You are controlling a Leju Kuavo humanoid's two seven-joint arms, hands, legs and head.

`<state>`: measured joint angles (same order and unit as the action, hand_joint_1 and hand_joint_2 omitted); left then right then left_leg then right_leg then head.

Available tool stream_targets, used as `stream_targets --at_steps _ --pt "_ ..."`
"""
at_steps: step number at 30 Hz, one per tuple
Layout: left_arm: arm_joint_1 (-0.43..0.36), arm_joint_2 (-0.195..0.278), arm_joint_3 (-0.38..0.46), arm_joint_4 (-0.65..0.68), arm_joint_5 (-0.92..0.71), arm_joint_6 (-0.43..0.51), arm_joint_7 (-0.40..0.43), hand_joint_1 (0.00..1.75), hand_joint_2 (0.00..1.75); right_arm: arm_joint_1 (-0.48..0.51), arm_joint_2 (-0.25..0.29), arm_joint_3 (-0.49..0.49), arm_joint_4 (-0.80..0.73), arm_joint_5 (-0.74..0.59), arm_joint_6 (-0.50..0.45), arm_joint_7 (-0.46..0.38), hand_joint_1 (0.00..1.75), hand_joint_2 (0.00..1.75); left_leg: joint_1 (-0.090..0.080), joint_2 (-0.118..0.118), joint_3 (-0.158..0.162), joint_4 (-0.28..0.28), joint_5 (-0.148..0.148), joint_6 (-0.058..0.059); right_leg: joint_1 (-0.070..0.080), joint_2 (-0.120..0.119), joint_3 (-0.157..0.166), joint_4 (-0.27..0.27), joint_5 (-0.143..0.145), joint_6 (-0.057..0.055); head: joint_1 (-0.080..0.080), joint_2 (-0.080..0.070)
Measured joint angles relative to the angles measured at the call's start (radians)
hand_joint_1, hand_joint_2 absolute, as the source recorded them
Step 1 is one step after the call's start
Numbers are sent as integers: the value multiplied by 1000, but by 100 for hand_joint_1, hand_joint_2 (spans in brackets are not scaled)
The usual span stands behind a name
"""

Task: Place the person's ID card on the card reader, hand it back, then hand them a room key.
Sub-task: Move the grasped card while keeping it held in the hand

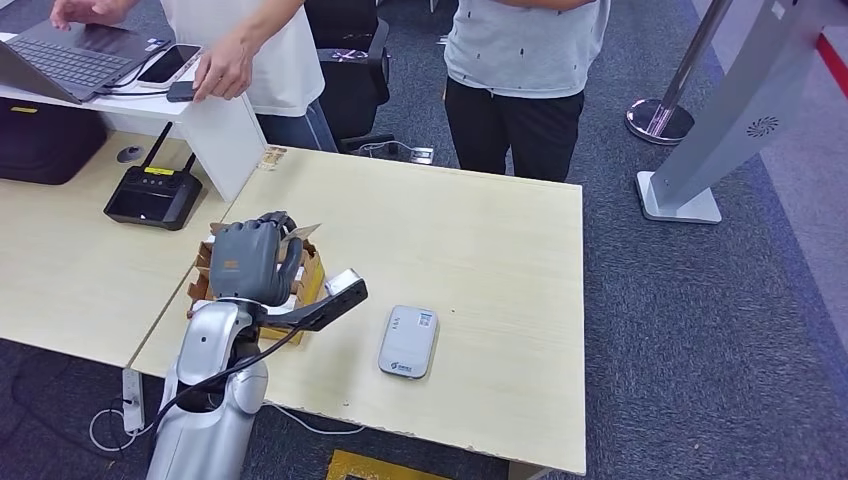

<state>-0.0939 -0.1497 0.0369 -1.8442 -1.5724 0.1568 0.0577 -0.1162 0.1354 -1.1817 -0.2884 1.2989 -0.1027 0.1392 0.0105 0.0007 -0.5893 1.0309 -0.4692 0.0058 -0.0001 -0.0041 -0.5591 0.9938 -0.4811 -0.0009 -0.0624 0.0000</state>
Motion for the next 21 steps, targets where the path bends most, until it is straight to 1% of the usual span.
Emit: stream_targets --at_steps 6,15,21 --pt "3 -31 -35 58 0 1 -13 175 175 0 -1 6 0 11 1 -2 0 0 0 0 0 0 0 0 0 0 0 0 0 0 0 0" --pt "-12 -85 -77 135 22 -1 -64 175 175 -1 -4 13 0 27 1 -6 0 0 0 0 0 0 0 0 0 0 0 0 0 0 0 0" --pt "-17 -118 -116 188 40 -3 -79 175 175 -1 -4 15 0 33 -1 -9 0 0 0 0 0 0 0 0 0 0 0 0 0 0 0 0"
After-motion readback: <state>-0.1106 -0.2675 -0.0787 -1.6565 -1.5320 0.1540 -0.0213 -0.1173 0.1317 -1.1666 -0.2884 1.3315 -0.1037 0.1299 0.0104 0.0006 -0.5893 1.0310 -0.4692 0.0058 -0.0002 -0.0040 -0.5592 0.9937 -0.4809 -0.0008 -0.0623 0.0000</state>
